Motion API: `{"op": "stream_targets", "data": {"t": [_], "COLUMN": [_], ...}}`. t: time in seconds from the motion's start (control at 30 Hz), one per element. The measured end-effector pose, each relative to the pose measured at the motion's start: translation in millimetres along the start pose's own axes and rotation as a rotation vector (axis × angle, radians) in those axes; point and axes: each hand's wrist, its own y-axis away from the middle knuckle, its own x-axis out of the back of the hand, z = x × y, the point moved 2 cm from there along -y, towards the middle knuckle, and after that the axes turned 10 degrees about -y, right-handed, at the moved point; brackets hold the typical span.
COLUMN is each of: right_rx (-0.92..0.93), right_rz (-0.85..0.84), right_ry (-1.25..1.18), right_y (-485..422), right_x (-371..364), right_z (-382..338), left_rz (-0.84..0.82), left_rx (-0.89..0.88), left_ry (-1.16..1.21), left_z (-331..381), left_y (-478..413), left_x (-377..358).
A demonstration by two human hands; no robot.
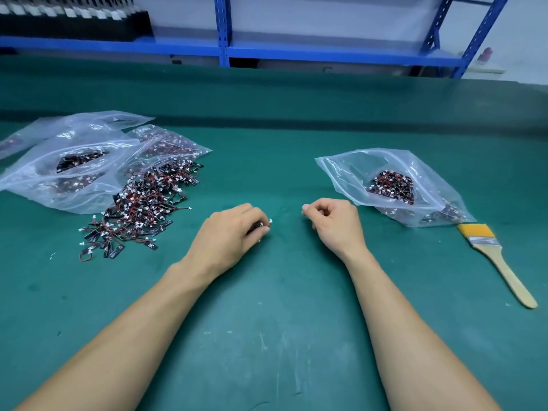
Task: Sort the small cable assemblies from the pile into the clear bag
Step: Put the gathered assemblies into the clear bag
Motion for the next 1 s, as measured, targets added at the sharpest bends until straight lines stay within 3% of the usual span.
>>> {"op": "stream_targets", "data": {"t": [0.2, 0.33, 0.53, 0.7, 0.9, 1.0], "right_rx": [-0.010, -0.019, -0.017, -0.106, -0.055, -0.026], "right_rz": [0.001, -0.007, -0.013, 0.035, 0.008, -0.023], "right_ry": [0.104, 0.159, 0.136, 0.017, 0.150, 0.158], "right_y": [1, 3, 6, 5, 3, 3], "right_x": [-1, 0, 1, -1, 1, 1], "right_z": [-3, -8, -11, -1, 0, 0], "left_rz": [0.130, 0.083, -0.046, -0.104, -0.130, -0.043], "left_rx": [0.037, -0.063, -0.178, -0.248, -0.166, -0.095], "left_ry": [0.237, 0.365, 0.324, 0.356, 0.499, 0.496], "left_z": [31, 86, 136, 125, 93, 71], "left_y": [-44, -89, -142, -134, -104, -84], "left_x": [28, 36, 31, 33, 40, 39]}}
